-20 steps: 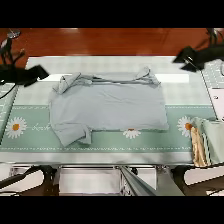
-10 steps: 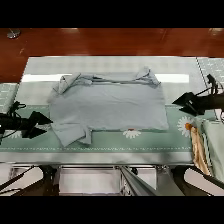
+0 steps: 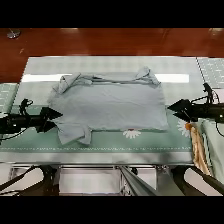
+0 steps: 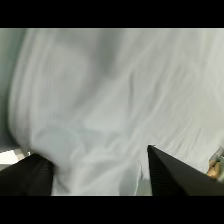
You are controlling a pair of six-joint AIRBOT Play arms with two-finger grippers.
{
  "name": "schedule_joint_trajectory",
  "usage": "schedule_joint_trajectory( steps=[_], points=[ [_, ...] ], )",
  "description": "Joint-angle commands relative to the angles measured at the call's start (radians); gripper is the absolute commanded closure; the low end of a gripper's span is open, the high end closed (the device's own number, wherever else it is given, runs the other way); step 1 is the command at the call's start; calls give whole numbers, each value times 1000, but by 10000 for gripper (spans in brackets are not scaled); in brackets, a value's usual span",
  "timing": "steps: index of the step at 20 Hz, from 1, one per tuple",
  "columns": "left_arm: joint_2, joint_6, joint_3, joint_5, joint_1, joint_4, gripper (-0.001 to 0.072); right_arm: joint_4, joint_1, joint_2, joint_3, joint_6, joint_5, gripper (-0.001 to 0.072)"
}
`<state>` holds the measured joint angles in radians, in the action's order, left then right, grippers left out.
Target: Fold the shirts.
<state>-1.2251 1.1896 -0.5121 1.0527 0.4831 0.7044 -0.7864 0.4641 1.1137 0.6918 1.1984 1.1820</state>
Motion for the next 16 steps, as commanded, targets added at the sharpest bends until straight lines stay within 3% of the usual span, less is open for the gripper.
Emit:
schedule_joint_trajectory(
  steps=[1,5,11,16],
  points=[
    [-3,-92,-9,3,-47,-66,706,-135,49,-4,45,74,-10,87],
    [-2,-105,-55,57,-47,-69,691,-394,53,-4,-29,221,38,86],
    [-2,-105,-60,55,-47,-69,690,-221,-122,82,-103,187,-15,96],
    [-2,-105,-60,55,-47,-69,690,-88,-217,198,4,193,-115,99]
  ],
)
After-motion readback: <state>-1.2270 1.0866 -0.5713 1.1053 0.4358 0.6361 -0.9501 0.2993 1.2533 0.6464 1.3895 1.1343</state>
